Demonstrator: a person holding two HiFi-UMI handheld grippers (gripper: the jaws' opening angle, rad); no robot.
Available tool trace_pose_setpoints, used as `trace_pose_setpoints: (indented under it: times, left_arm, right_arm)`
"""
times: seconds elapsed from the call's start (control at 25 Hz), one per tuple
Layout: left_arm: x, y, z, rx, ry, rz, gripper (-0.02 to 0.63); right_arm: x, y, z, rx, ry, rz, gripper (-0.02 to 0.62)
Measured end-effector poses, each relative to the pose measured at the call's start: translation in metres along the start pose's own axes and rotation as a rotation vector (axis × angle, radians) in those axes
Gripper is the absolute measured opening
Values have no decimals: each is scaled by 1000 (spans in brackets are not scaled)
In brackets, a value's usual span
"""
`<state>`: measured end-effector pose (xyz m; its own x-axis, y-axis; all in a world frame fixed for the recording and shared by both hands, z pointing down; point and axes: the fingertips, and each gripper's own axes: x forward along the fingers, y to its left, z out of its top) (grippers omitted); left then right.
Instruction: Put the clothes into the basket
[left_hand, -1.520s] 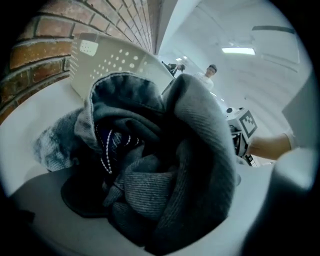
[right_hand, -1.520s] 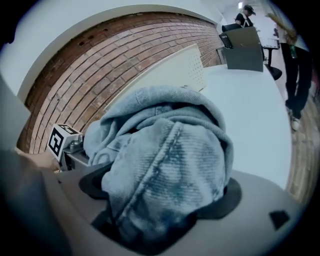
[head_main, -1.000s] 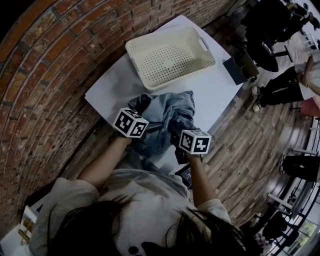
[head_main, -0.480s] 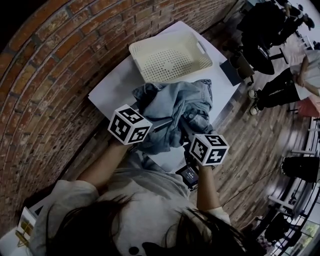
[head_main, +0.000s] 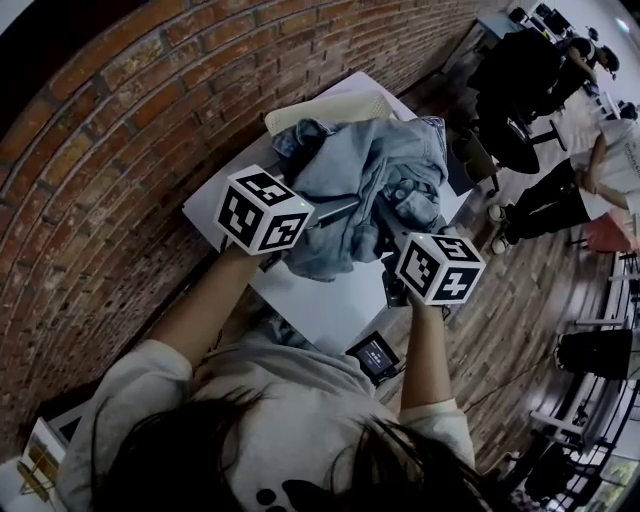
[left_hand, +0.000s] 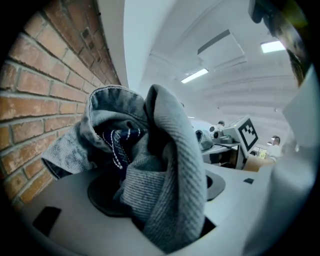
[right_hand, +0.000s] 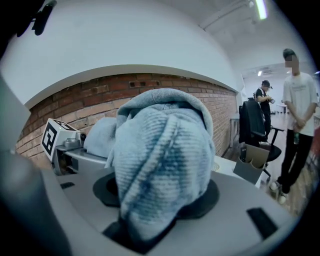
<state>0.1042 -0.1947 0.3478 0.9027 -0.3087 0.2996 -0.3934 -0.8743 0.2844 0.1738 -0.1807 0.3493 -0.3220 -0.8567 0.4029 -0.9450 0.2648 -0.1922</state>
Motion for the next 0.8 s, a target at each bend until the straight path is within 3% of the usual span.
trace_pose_setpoints:
  times: [0.8]
  left_arm:
    - [39,98,185,185,-163,31,316]
  right_arm:
    - [82,-47,190,-92,-203,-48,236]
